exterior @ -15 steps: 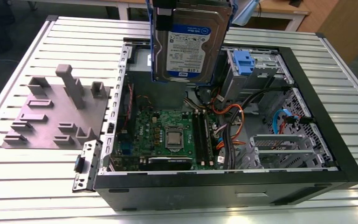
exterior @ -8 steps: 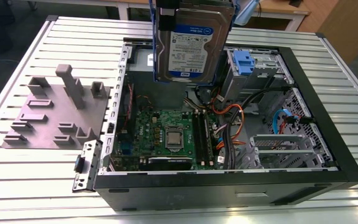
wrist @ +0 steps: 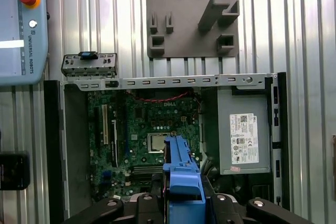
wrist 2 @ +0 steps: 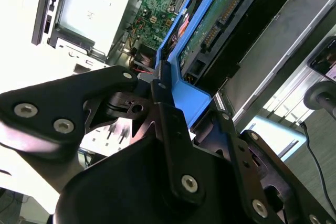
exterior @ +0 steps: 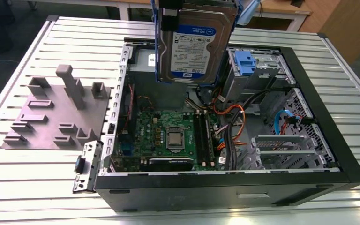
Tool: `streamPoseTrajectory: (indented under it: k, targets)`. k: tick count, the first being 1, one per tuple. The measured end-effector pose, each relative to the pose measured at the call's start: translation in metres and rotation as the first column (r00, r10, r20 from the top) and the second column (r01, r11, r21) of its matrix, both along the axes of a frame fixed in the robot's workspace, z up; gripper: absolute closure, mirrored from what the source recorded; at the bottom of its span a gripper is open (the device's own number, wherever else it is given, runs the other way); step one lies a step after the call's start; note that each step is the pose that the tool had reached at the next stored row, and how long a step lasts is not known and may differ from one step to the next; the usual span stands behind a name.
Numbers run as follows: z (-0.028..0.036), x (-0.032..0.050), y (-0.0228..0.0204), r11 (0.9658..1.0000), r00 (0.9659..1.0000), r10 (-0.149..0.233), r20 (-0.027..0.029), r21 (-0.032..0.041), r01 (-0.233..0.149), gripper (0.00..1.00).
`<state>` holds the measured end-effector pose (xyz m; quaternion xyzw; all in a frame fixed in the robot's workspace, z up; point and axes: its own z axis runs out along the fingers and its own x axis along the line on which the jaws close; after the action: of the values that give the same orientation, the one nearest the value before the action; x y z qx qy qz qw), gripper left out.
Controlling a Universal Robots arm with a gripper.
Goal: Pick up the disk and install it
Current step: 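Pick up the disk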
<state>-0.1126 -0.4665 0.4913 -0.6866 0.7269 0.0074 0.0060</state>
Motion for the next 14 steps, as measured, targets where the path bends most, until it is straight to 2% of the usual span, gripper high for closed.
streamPoseTrajectory:
  k: [4,14]
  targets:
    - [0.0,0.0,-0.0016,1.0,1.0,0.0,0.0,-0.0001,0.0,0.64]
    - [0.0,0.0,-0.0019,1.0,1.0,0.0,0.0,-0.0001,0.0,0.64]
